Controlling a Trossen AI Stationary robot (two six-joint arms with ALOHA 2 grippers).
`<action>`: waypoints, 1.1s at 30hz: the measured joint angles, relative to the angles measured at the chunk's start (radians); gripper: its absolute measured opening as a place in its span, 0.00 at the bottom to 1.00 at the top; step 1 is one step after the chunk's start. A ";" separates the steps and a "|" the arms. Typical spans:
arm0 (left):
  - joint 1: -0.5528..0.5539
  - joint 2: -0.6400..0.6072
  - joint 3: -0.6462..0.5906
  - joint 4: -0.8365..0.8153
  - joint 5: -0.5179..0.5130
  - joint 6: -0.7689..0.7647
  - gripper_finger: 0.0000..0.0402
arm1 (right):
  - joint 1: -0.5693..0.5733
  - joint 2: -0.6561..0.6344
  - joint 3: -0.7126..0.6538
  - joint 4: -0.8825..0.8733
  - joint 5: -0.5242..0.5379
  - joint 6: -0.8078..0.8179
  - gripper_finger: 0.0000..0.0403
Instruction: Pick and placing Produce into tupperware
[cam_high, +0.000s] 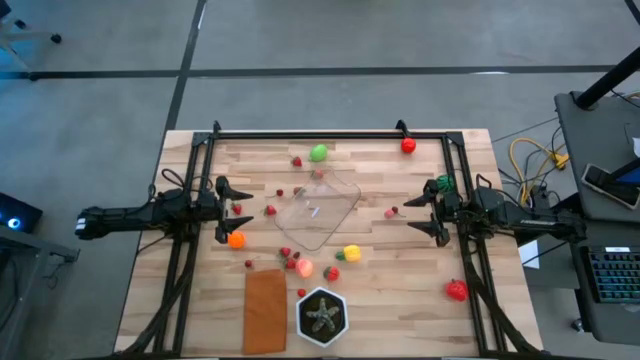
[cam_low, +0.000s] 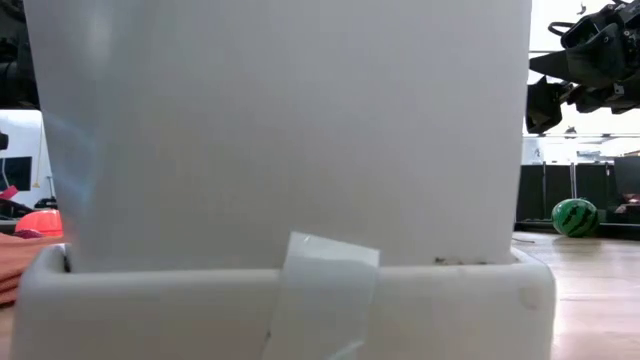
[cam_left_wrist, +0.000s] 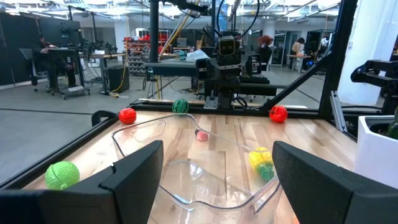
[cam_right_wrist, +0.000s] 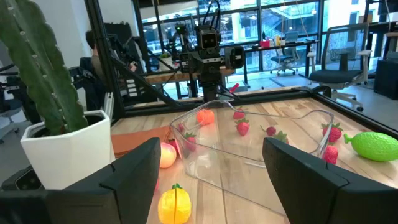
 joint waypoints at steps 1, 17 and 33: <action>0.000 0.000 0.000 0.000 0.000 0.000 0.72 | 0.000 0.000 0.000 0.000 0.000 0.000 0.68; 0.000 0.000 0.000 0.000 0.000 0.000 0.72 | 0.000 0.000 0.000 0.000 0.000 0.000 0.68; 0.000 0.000 0.000 0.000 0.000 0.000 0.72 | 0.000 0.000 0.000 0.000 0.000 -0.039 0.68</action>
